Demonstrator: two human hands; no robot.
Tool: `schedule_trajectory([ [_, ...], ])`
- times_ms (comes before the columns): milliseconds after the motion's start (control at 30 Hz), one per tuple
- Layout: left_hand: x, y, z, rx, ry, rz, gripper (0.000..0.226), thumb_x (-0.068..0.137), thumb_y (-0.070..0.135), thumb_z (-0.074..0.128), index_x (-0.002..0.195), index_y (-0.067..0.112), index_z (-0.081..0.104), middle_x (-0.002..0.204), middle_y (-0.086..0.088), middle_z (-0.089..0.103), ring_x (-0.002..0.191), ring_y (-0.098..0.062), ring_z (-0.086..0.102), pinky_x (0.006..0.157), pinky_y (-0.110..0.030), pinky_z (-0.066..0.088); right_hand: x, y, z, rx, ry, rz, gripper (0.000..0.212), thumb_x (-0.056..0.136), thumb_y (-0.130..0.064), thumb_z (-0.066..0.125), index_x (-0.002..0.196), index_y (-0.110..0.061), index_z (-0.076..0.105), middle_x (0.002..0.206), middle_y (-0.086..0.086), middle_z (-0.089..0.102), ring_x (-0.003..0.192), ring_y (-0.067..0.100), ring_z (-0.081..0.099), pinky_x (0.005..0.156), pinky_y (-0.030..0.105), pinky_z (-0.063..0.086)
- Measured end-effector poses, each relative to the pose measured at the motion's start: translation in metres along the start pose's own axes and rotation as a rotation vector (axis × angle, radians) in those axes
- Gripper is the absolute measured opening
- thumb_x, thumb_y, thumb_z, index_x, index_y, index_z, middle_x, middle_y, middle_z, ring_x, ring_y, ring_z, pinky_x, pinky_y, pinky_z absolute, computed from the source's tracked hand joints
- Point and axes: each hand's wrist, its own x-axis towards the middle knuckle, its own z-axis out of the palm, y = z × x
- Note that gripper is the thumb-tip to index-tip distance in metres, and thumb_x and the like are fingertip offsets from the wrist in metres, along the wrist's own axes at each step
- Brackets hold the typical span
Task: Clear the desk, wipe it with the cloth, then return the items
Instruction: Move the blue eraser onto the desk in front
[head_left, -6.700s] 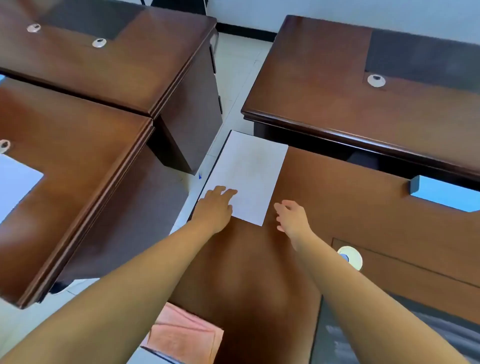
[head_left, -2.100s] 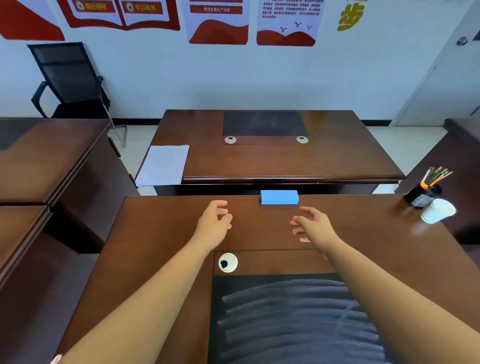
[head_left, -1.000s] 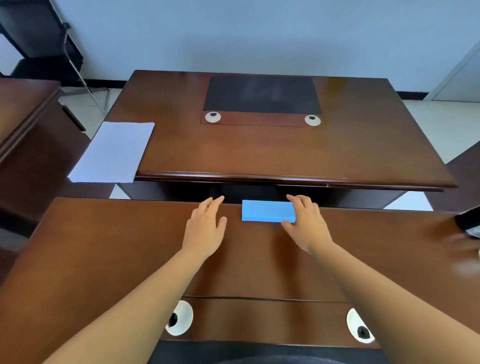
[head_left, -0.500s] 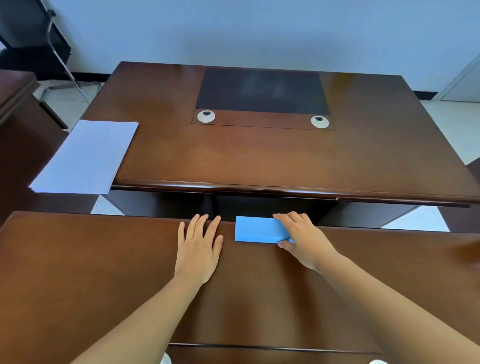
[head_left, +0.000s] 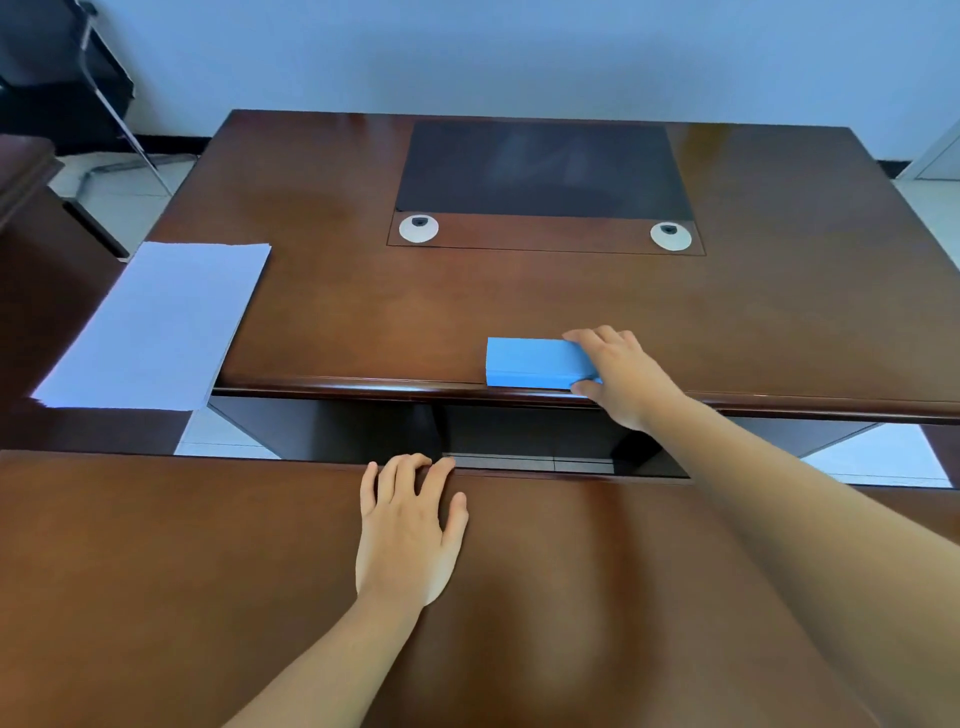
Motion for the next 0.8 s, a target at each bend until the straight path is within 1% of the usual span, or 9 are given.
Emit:
schedule_trajectory([
  [167,0.000,-0.002,0.003,-0.006,0.020,0.007,0.051,0.103,0.053,0.033,0.139,0.033,0.063,0.134,0.004,0.059,0.133,-0.021,0.052,0.126,-0.051,0.027,0.020,0.007,0.005,0.031,-0.020,0.028,0.067,0.101,-0.018,0.070,0.159,-0.025,0.037,0.150,0.004,0.046,0.139,0.031,0.035,0.114,0.048,0.039],
  [333,0.000,-0.001,0.003,-0.018,0.031,0.005,0.052,0.103,0.053,0.033,0.138,0.033,0.064,0.134,0.004,0.060,0.133,-0.021,0.053,0.126,-0.051,0.028,0.020,0.009,0.011,0.049,-0.030,0.038,0.069,0.103,-0.018,0.066,0.163,-0.027,0.033,0.160,0.003,0.040,0.147,0.029,0.032,0.119,0.046,0.035],
  [367,-0.001,-0.001,0.003,-0.022,0.035,0.004,0.052,0.102,0.053,0.033,0.138,0.033,0.065,0.134,0.004,0.061,0.133,-0.021,0.053,0.126,-0.051,0.028,0.019,0.009,0.011,0.038,-0.027,0.038,0.071,0.104,-0.019,0.066,0.164,-0.028,0.031,0.164,0.003,0.036,0.150,0.029,0.029,0.121,0.046,0.034],
  [433,-0.001,0.000,0.003,-0.030,0.040,0.005,0.051,0.102,0.053,0.034,0.137,0.033,0.065,0.134,0.003,0.061,0.133,-0.021,0.053,0.125,-0.052,0.029,0.015,0.009,0.011,-0.005,-0.009,0.035,0.079,0.103,-0.023,0.067,0.168,-0.030,0.022,0.174,0.005,0.019,0.159,0.031,0.018,0.126,0.046,0.027],
  [500,0.000,-0.001,0.005,-0.034,0.049,0.008,0.050,0.102,0.053,0.035,0.137,0.033,0.065,0.134,0.004,0.061,0.133,-0.021,0.053,0.125,-0.052,0.029,0.009,0.006,0.010,-0.055,0.044,0.023,0.088,0.102,-0.026,0.070,0.169,-0.032,0.013,0.178,0.005,0.004,0.164,0.032,0.006,0.130,0.046,0.017],
  [533,0.000,-0.003,0.007,-0.037,0.056,0.012,0.050,0.103,0.053,0.035,0.138,0.034,0.064,0.134,0.005,0.060,0.133,-0.020,0.052,0.126,-0.052,0.028,0.005,0.003,0.009,-0.077,0.074,0.014,0.090,0.102,-0.027,0.070,0.169,-0.032,0.011,0.178,0.005,0.001,0.164,0.031,0.003,0.131,0.045,0.015],
  [600,0.000,-0.004,0.009,-0.052,0.069,0.023,0.048,0.103,0.054,0.035,0.138,0.035,0.062,0.134,0.005,0.060,0.133,-0.019,0.051,0.126,-0.051,0.027,-0.009,-0.004,0.008,-0.095,0.106,-0.003,0.090,0.102,-0.028,0.070,0.169,-0.032,0.010,0.178,0.005,-0.001,0.164,0.030,0.002,0.131,0.044,0.015],
  [700,0.000,-0.004,0.004,-0.082,0.048,0.025,0.047,0.104,0.054,0.036,0.140,0.036,0.060,0.136,0.006,0.059,0.136,-0.018,0.049,0.128,-0.050,0.022,-0.046,-0.018,0.002,-0.055,0.071,0.008,0.085,0.103,-0.029,0.068,0.169,-0.029,0.014,0.178,0.006,0.002,0.164,0.029,0.004,0.130,0.042,0.017],
  [800,0.000,-0.003,-0.015,-0.214,-0.076,0.022,0.047,0.104,0.049,0.050,0.149,0.036,0.054,0.150,0.005,0.053,0.147,-0.018,0.040,0.131,-0.047,0.007,-0.099,-0.033,-0.003,-0.001,0.003,0.043,0.082,0.104,-0.030,0.066,0.169,-0.027,0.017,0.178,0.005,0.006,0.163,0.028,0.009,0.129,0.043,0.022],
])
